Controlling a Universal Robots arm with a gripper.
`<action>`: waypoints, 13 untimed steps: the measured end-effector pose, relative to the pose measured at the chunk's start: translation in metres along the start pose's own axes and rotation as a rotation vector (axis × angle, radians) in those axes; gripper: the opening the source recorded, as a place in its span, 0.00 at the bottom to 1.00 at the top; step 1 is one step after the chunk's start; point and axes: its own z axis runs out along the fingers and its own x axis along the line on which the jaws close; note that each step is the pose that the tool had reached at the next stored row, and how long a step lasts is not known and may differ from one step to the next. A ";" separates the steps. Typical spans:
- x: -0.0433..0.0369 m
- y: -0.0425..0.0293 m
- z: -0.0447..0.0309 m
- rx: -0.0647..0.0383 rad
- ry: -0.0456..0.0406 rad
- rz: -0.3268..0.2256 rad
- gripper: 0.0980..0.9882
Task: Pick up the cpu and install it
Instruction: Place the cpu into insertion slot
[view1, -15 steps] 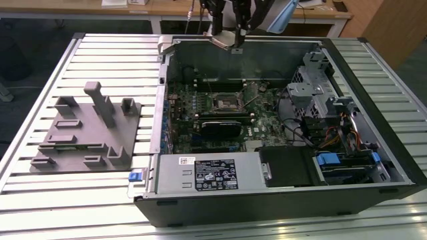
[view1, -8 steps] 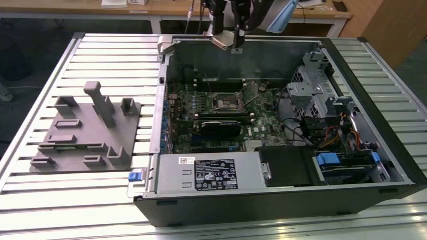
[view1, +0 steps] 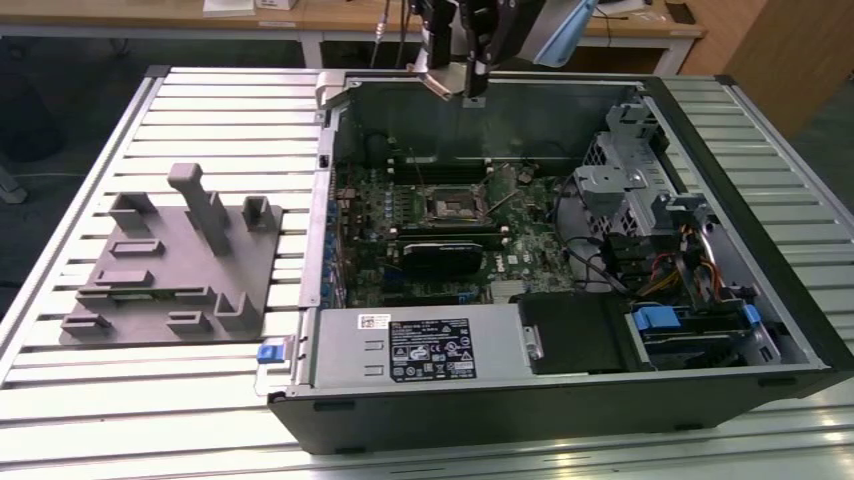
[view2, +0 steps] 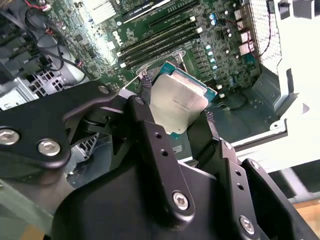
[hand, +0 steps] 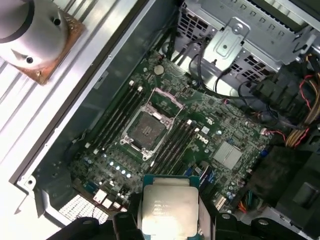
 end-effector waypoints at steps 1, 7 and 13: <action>0.0000 0.0000 0.0001 0.000 -0.0005 0.014 0.50; 0.0001 0.0000 0.0007 0.000 -0.0037 0.097 0.50; 0.0002 0.0001 0.0013 0.000 -0.0069 0.179 0.50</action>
